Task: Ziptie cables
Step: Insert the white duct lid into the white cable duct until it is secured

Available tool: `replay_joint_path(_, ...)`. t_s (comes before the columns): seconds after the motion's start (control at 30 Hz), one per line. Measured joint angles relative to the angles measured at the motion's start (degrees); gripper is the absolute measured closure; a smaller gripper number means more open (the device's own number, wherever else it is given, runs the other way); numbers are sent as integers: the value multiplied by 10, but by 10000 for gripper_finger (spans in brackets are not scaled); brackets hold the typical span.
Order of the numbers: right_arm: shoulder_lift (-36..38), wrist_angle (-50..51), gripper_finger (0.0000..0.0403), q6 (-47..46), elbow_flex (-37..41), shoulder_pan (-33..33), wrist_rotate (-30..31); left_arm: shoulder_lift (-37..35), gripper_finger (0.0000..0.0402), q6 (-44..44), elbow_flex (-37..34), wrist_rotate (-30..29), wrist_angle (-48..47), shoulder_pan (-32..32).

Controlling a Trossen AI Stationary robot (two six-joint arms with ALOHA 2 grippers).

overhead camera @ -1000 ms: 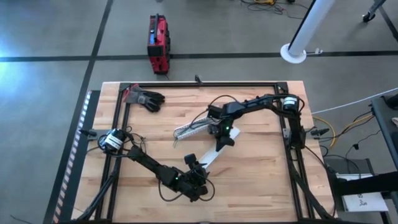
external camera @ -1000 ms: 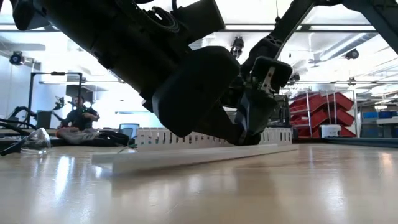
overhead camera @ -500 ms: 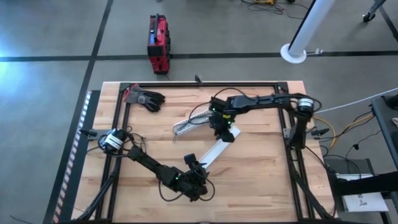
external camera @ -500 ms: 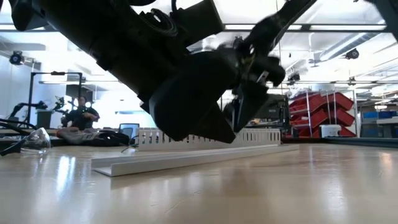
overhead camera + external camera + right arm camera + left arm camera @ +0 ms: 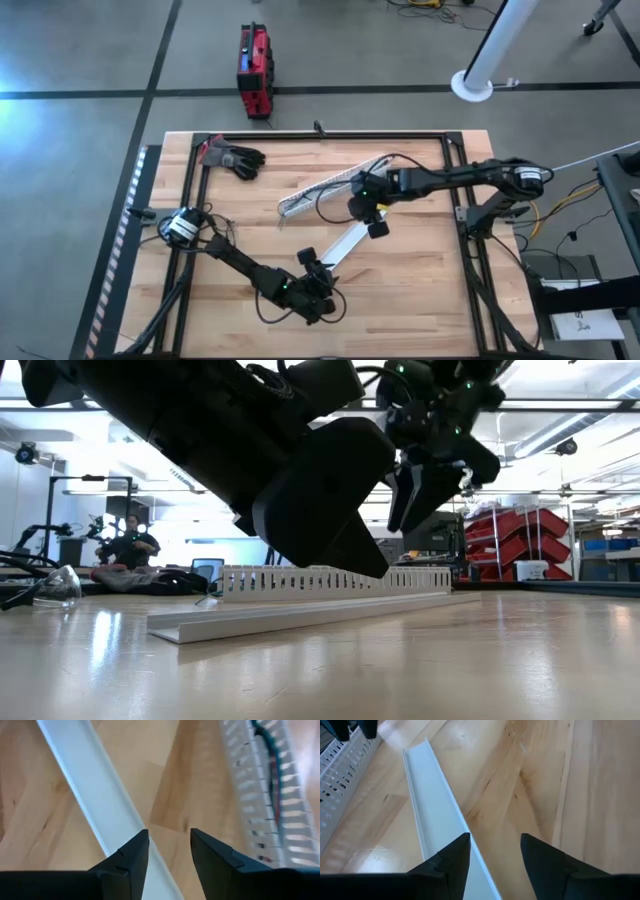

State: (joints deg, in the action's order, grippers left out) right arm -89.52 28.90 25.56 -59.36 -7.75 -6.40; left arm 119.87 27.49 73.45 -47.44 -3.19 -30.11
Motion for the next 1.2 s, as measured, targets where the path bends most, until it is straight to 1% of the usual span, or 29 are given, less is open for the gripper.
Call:
replay_joint_path(0.17, -27, -69, 254, 14, 37, 0, -45, 0, 249, 0, 0, 0, 0, 0)
replay_joint_path(0.3, -57, -157, 254, 15, 59, 0, -75, 0, 253, 0, 0, 0, -4, 2)
replay_joint_path(0.47, -111, -220, 274, 23, 63, 0, -79, 0, 257, 0, 0, 0, -8, 6)
replay_joint_path(0.57, -149, -243, 287, 21, 56, -1, -103, 0, 260, 0, 0, 0, -8, 7)
replay_joint_path(0.67, -179, -248, 300, 23, 44, -2, -132, 0, 262, 0, 0, 0, -7, 8)
replay_joint_path(0.77, -197, -241, 317, 24, 37, -2, -135, 0, 262, 0, 0, 0, -8, 8)
replay_joint_path(0.9, -187, -234, 349, 31, 33, -2, -127, 0, 255, 0, 0, 0, -2, 8)
replay_joint_path(1.0, -162, -213, 357, 39, 32, -1, -116, 0, 249, 0, 0, 0, 1, 8)
replay_joint_path(1.07, -139, -201, 349, 41, 31, 0, -113, 0, 245, 0, 0, 0, 4, 8)
replay_joint_path(1.2, -99, -193, 312, 31, 31, 0, -116, 0, 237, 0, 0, 0, 18, 8)
